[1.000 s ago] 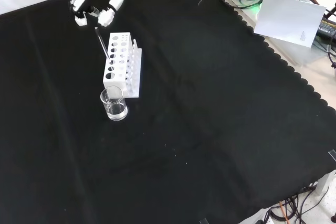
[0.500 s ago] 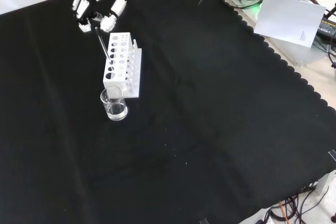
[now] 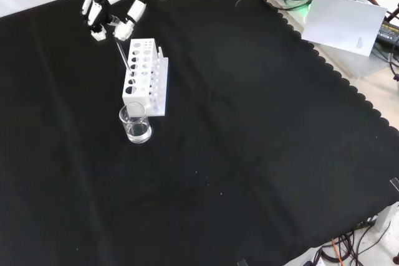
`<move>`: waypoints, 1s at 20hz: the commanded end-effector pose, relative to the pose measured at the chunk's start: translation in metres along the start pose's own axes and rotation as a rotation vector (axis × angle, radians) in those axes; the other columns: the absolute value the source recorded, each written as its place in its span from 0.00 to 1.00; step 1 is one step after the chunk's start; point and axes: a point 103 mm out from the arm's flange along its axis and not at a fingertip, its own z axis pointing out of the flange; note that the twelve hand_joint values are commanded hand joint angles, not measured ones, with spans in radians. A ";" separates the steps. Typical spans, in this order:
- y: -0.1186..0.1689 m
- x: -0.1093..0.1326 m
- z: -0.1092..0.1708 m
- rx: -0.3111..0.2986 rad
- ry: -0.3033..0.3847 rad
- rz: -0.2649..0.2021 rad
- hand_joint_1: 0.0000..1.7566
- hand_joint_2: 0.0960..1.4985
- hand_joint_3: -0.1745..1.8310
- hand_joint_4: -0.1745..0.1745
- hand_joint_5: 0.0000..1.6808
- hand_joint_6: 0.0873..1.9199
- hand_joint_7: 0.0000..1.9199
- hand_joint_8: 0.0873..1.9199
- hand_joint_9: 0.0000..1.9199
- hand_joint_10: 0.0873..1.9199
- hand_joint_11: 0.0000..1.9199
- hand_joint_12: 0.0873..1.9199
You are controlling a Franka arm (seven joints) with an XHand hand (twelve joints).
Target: Take the glass rod from the white test tube rack.
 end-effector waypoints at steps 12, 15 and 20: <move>-0.004 -0.007 0.033 -0.033 0.023 -0.030 0.50 0.77 0.00 0.00 0.45 0.44 0.61 0.45 0.82 0.52 0.38 0.66; -0.004 -0.002 0.032 -0.044 0.020 -0.040 0.54 0.77 0.00 0.00 0.49 0.42 0.65 0.43 0.84 0.48 0.41 0.64; -0.003 0.004 0.030 -0.066 0.010 -0.046 0.60 0.77 0.01 0.00 0.56 0.44 0.68 0.40 0.85 0.45 0.46 0.62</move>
